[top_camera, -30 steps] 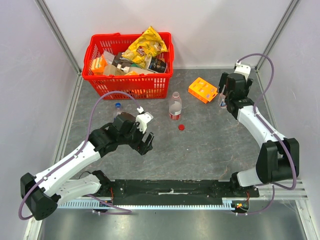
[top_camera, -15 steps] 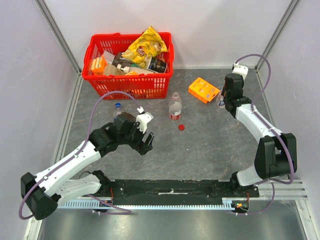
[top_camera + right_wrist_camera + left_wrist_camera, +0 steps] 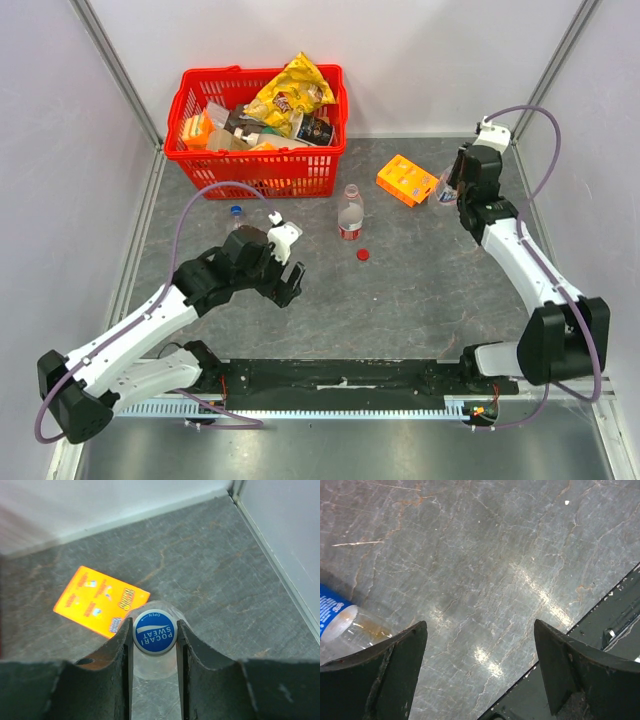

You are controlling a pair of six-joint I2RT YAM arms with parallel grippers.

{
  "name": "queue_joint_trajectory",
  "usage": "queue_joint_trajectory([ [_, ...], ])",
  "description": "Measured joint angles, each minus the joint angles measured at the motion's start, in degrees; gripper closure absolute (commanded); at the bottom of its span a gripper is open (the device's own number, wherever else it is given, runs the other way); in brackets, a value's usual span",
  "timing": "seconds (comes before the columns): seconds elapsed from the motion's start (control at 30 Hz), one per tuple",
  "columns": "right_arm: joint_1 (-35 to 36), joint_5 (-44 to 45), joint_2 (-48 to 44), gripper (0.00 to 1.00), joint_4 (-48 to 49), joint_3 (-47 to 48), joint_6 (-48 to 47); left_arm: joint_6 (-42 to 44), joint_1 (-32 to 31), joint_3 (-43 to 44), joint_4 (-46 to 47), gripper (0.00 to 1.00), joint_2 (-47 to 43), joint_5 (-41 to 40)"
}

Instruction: Unscrew the bottle caps

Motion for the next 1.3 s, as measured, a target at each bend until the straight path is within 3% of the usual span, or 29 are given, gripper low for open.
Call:
queue_joint_trajectory([
  [0.3, 0.0, -9.0, -9.9, 1.0, -0.4, 0.0, 2.6, 0.0, 0.0, 0.2, 0.0, 0.07, -2.4, -5.1],
  [0.5, 0.0, -20.2, -12.9, 1.0, -3.5, 0.5, 3.6, 0.0, 0.0, 1.2, 0.6, 0.06, -5.2, -5.3],
  [0.77, 0.0, -36.2, -16.3, 1.0, -7.1, 4.0, 3.8, 0.0, 0.0, 3.3, 2.6, 0.05, -6.5, -0.9],
  [1.07, 0.0, -42.2, -25.4, 1.0, -7.8, 7.2, 3.2, 0.7, 0.0, 6.9, 4.3, 0.02, -7.3, 4.2],
  [1.3, 0.0, -52.6, -24.7, 1.0, -4.9, 7.6, 5.1, 2.8, 0.0, 12.0, 5.1, 0.0, -6.8, 9.9],
])
